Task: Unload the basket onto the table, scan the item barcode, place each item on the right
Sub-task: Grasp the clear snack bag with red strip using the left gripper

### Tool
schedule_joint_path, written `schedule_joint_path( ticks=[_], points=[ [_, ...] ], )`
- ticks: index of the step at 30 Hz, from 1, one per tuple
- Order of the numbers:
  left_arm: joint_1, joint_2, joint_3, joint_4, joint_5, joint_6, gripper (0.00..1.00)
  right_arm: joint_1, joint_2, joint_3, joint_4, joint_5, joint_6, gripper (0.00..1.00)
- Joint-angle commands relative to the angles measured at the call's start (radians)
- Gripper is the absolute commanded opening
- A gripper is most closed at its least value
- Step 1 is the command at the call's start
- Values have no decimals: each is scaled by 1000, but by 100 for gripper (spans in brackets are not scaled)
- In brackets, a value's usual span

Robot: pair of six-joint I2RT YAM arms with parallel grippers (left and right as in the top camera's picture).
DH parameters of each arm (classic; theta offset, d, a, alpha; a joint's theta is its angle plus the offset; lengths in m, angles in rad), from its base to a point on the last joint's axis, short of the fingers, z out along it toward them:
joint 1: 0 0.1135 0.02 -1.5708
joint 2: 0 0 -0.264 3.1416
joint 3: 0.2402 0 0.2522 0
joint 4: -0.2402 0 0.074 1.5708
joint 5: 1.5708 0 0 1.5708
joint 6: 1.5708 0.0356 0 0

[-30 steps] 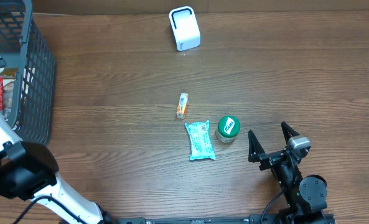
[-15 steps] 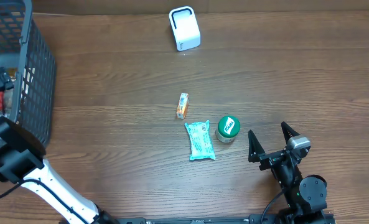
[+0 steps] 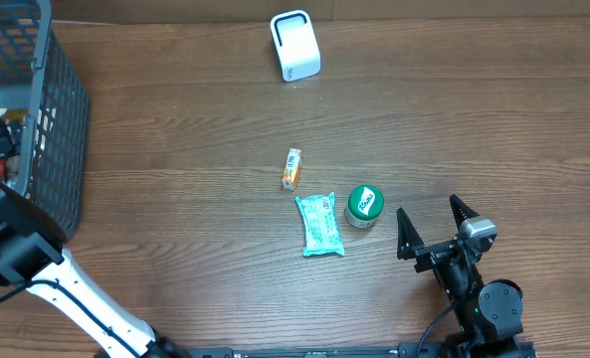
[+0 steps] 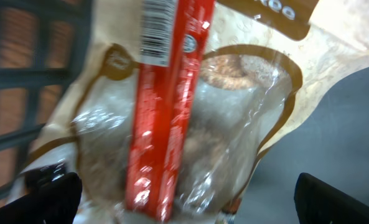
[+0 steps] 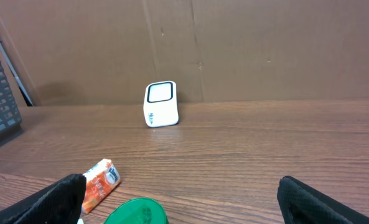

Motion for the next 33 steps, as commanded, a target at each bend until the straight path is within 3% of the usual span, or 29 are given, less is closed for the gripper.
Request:
schedule_joint_path(
  ticks=[1,11,14,20,30,33],
  points=[
    [-2,47,8,0,40,51,100,-6,-2,-11,2,6,-3,100],
    [-2,86,-67,36,40,58,100,-6,-2,-11,2,6,-3,100],
    [-3,86,-110,55,41,58,84,-6,-2,-11,2,6,-3,100],
    [-3,86,-142,65,41,56,40,-6,-2,-11,2,6,-3,100],
    [-19,72,-96,43,48,-4,4,-6,-2,-11,2,6,-3,100],
    [-32,56,-45,23,48,-69,4,-6,-2,-11,2,6,-3,100]
  ],
)
